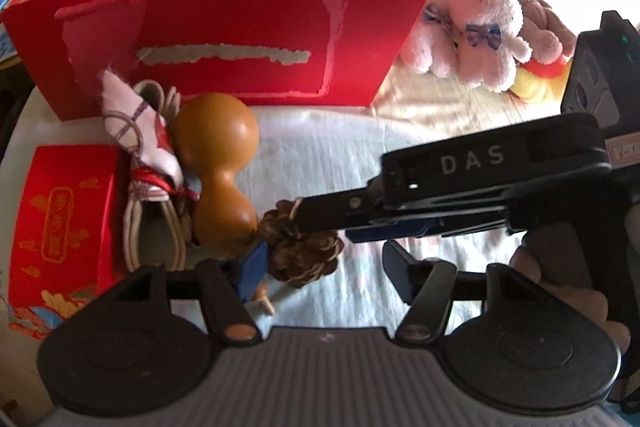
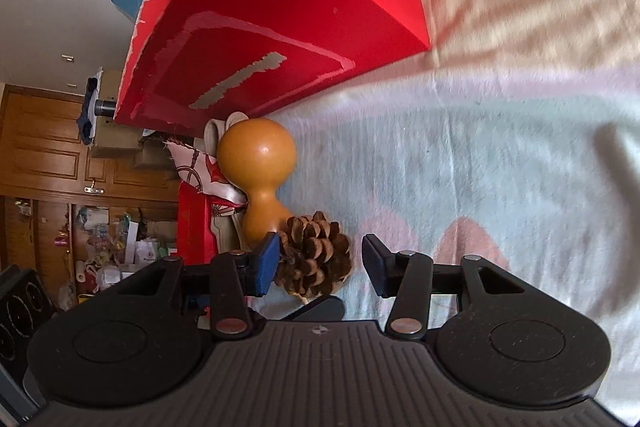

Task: Organize objects
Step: 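Close the right tool on the brown pine cone, then lift the pine cone and carry it over the red box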

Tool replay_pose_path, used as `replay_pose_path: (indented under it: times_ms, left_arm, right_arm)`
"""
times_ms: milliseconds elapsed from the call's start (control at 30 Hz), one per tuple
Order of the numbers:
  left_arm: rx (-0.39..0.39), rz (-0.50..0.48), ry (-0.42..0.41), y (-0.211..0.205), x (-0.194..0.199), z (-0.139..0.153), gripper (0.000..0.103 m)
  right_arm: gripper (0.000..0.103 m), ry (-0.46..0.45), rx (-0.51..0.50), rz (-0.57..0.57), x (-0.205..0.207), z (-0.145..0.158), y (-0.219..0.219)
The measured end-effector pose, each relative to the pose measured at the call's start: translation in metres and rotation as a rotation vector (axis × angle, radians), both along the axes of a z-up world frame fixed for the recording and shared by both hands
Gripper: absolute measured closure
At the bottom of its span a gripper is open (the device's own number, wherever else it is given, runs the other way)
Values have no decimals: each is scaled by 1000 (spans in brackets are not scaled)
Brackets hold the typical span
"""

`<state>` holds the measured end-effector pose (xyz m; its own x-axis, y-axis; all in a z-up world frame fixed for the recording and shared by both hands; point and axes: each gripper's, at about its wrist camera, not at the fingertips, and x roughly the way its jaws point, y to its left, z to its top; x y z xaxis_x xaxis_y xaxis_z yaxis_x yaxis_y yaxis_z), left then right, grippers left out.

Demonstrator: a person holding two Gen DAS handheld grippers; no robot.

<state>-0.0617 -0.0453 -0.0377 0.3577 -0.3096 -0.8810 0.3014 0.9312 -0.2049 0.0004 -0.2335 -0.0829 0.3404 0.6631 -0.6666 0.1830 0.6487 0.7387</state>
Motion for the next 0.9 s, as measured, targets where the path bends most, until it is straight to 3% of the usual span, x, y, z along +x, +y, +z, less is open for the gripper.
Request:
replay_pose_path:
  times_ms: [167,233,500,733,900]
  left_arm:
    - [15,-3,-16,0,3,-1,39]
    - [8,1,-6,3,4,-3,38]
    - [-17,-34,-14,-11,4,-3,42]
    - [-42,-148,-45,-40,7,6,44]
    - [-94,-231,-101,-55,13,27,44]
  right_arm:
    - [54,14,25,19,-1,-3,-2]
    - [59,14,34,25,-2,-3,-4]
    - [60,-6,-7,2,-11,3,-14]
    - [61,-18,-35,-108,-31,14,-39]
    - [61,-80,-64,-201,-45,39,-58]
